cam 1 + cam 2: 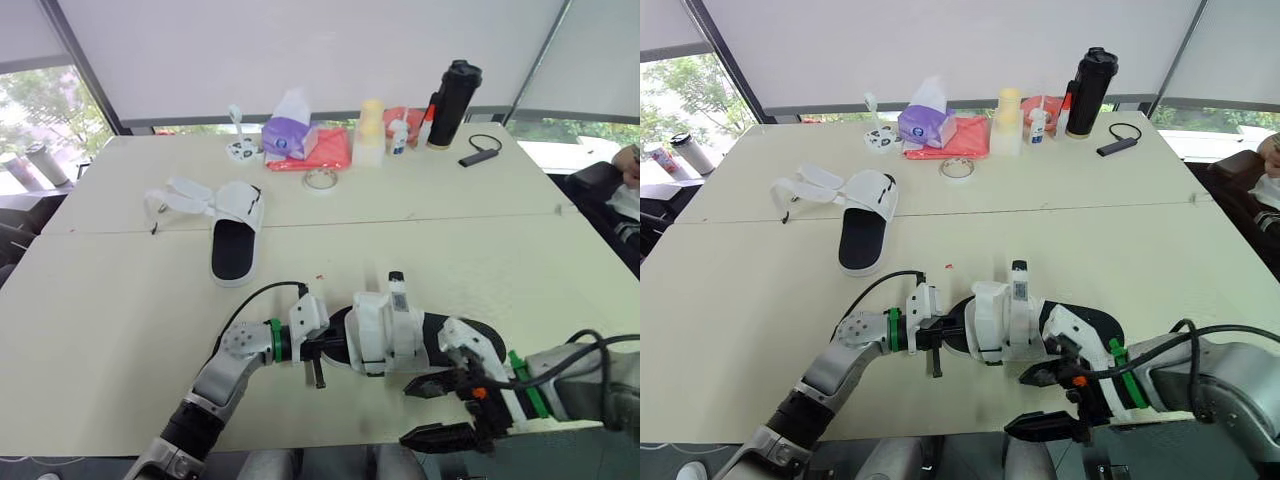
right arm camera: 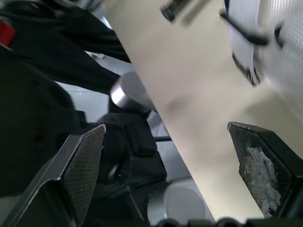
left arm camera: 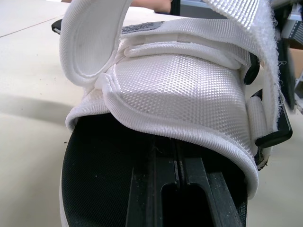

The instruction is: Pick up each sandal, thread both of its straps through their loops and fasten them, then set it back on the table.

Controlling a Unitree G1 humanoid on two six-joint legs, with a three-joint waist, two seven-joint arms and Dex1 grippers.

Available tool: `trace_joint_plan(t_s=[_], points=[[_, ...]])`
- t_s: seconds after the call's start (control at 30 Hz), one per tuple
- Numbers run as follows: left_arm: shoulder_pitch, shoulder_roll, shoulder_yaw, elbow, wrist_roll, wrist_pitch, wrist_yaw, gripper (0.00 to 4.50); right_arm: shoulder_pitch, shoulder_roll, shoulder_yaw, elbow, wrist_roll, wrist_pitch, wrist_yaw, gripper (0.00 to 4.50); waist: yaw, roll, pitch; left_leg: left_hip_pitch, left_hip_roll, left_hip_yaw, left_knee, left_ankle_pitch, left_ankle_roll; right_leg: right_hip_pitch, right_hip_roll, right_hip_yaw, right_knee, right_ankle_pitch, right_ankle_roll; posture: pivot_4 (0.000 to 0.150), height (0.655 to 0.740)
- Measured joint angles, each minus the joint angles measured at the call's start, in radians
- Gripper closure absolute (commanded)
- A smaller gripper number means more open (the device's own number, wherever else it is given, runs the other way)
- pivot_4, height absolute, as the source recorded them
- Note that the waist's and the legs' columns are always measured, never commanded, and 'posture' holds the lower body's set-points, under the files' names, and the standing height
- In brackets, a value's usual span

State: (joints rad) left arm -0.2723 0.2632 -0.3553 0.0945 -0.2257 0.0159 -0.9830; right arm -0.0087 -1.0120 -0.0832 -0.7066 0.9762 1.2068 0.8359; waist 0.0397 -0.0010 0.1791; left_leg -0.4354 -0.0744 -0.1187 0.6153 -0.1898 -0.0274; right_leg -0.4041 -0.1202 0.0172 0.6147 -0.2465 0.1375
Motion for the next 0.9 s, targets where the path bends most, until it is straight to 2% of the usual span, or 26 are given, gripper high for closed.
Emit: trace_joint_plan(t_s=[0.17, 0.43, 0.6, 0.9], points=[[0.000, 0.005, 0.000, 0.000, -0.001, 0.001, -0.007, 4.50, 0.040, 0.107, 0.022, 0.052, -0.043, -0.035, -0.089, 0.05, 0.000, 0.000, 0.000, 0.000, 0.000, 0.000, -0.001, 0.000, 0.000, 0.000, 0.000, 0.000, 0.000, 0.000, 0.000, 0.150, 0.7400], [0.001, 0.014, 0.007, -0.006, -0.002, 0.010, -0.013, 4.50, 0.006, 0.216, 0.064, 0.053, -0.041, -0.020, -0.196, 0.05, -0.004, -0.001, 0.000, 0.001, 0.001, 0.000, 0.000, 0.000, 0.000, 0.000, 0.001, 0.000, 0.000, 0.000, -0.001, 0.150, 0.7400], [0.003, 0.050, -0.004, -0.011, 0.015, -0.027, -0.039, 4.50, -0.025, 0.251, 0.069, 0.053, -0.024, -0.006, -0.237, 0.05, -0.004, 0.000, -0.001, 0.002, 0.001, 0.000, -0.001, 0.000, 0.000, 0.000, 0.001, 0.000, 0.000, 0.000, -0.001, 0.150, 0.7400], [0.003, 0.054, -0.010, -0.010, 0.019, -0.033, -0.041, 4.50, -0.043, 0.257, 0.067, 0.053, 0.019, 0.025, -0.282, 0.05, -0.004, 0.000, -0.001, 0.002, 0.002, 0.000, -0.001, 0.000, 0.000, 0.001, 0.001, 0.000, 0.000, 0.000, -0.001, 0.150, 0.7400]])
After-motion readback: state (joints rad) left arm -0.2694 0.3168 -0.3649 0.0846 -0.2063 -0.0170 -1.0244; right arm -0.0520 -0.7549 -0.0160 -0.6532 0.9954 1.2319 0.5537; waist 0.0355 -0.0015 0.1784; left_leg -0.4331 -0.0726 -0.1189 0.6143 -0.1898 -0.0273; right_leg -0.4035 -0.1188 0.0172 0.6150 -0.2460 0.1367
